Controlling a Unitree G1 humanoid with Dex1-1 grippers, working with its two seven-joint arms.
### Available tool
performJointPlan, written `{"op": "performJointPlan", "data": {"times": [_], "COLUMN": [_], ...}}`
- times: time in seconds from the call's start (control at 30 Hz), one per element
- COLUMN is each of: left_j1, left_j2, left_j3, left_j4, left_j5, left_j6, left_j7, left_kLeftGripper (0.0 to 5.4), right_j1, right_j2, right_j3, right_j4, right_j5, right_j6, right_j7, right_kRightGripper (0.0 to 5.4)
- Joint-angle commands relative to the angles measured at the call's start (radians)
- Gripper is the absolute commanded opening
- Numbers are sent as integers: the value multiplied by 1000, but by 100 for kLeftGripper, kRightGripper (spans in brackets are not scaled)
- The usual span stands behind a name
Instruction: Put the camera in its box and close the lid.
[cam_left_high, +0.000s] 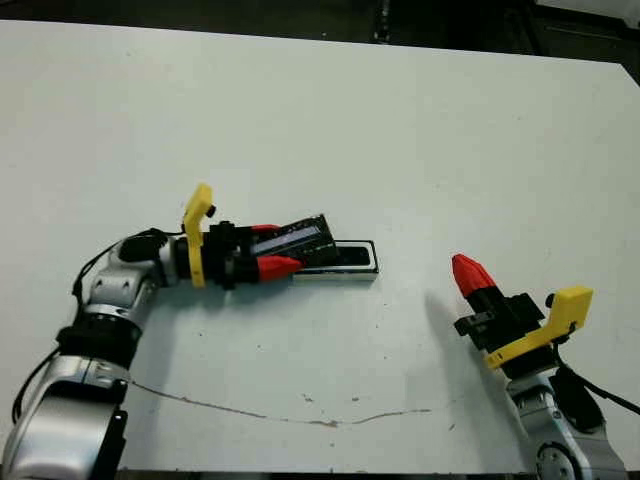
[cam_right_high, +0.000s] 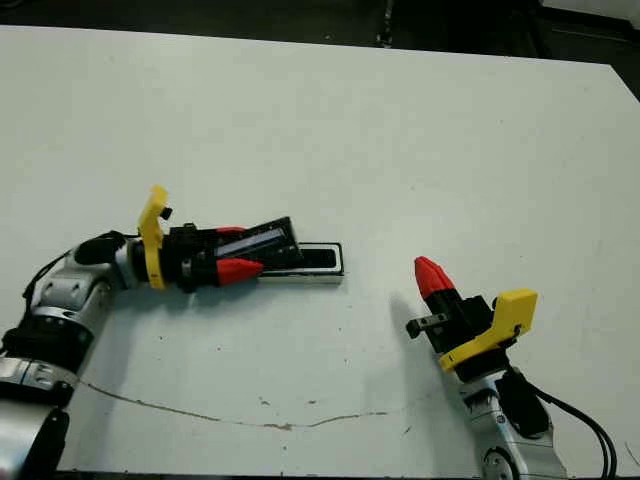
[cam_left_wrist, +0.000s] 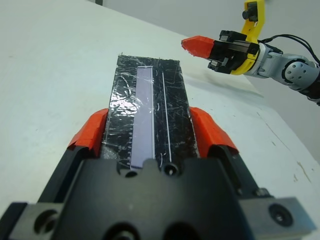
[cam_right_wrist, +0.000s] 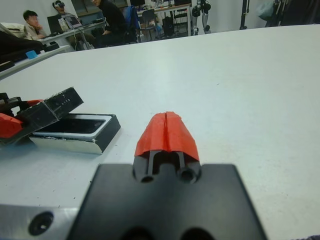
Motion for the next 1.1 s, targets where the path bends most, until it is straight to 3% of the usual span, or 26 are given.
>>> {"op": "performJointPlan", "data": {"times": [0.03,0.83,1.1], "left_j1": [16,-84,-112], "left_j2": [-18,-98,-140], "left_j3": [-25,-150,-206], "left_j4": [48,132,157], "left_j5": [31,102,132], "left_j6": [-13,-79,-38], "left_j7": [-6,-51,-61], "left_kLeftGripper": [314,313,314], "right_j1": [5,10,11], "right_j2": [-18,-17,-14], "right_j3": [-11,-10,-11], "right_j4": [1,0,1], "right_j5": [-3,-6,2], "right_j6": [4,8,11], "right_j7": [-2,-4,-3], "right_kRightGripper": [0,0,0]}}
